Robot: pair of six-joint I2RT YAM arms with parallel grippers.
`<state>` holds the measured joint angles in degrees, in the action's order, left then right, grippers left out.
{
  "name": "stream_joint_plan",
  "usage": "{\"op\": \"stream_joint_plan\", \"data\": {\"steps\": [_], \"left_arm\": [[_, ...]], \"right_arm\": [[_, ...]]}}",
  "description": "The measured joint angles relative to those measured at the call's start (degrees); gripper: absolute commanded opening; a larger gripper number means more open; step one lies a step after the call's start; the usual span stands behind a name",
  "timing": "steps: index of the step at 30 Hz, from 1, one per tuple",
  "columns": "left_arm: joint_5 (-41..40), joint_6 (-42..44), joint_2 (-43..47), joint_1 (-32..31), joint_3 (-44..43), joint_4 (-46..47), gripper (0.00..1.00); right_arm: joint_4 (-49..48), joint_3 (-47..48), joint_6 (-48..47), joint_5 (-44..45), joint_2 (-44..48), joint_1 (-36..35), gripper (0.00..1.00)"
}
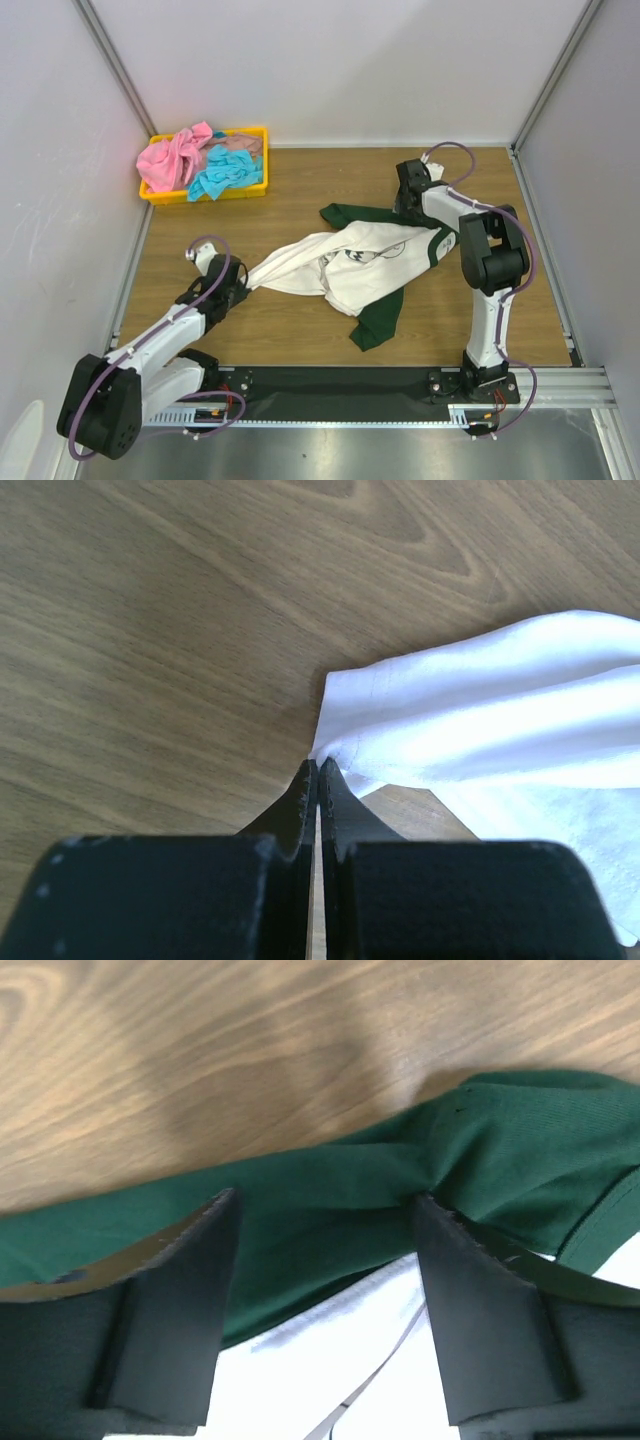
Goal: Fold and stack the t-shirts
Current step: Flatten the tshirt out
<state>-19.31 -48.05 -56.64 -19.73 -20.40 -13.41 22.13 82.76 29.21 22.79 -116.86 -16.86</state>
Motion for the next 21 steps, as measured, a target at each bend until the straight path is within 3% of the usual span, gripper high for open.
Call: {"op": "stream_joint_plan", "data": {"steps": [4, 5, 7, 8, 15, 21], "left_arm": [[-0.1, 0.0, 0.1, 0.0, 0.0, 0.0, 0.0], [-0.1, 0.1, 0.1, 0.0, 0.0, 0.0, 0.0], [-0.4, 0.1, 0.1, 0.0, 0.0, 0.0, 0.0], [-0.7, 0.1, 0.1, 0.0, 0.0, 0.0, 0.0], [-2.7, 1.1, 0.7, 0.0, -0.9, 0.0, 0.0], [-4.5, 3.6, -1.0, 0.8, -5.3, 2.4, 0.0]], "right_arm": [[0.8, 0.2, 1.0, 0.8, -1.6, 0.0, 0.48], [0.6, 0.3, 1.4, 0.9, -1.8, 0.0, 0.32], [0.6, 0.3, 1.5, 1.3, -1.8, -0.1, 0.14], [0.5, 0.3, 1.7, 1.5, -1.8, -0.1, 0.0], [-1.5, -4.6, 1.5, 1.4, 2.5, 0.3, 0.0], [-4.0, -12.5, -1.1, -1.4, 19.1, 1.0, 0.0]]}}
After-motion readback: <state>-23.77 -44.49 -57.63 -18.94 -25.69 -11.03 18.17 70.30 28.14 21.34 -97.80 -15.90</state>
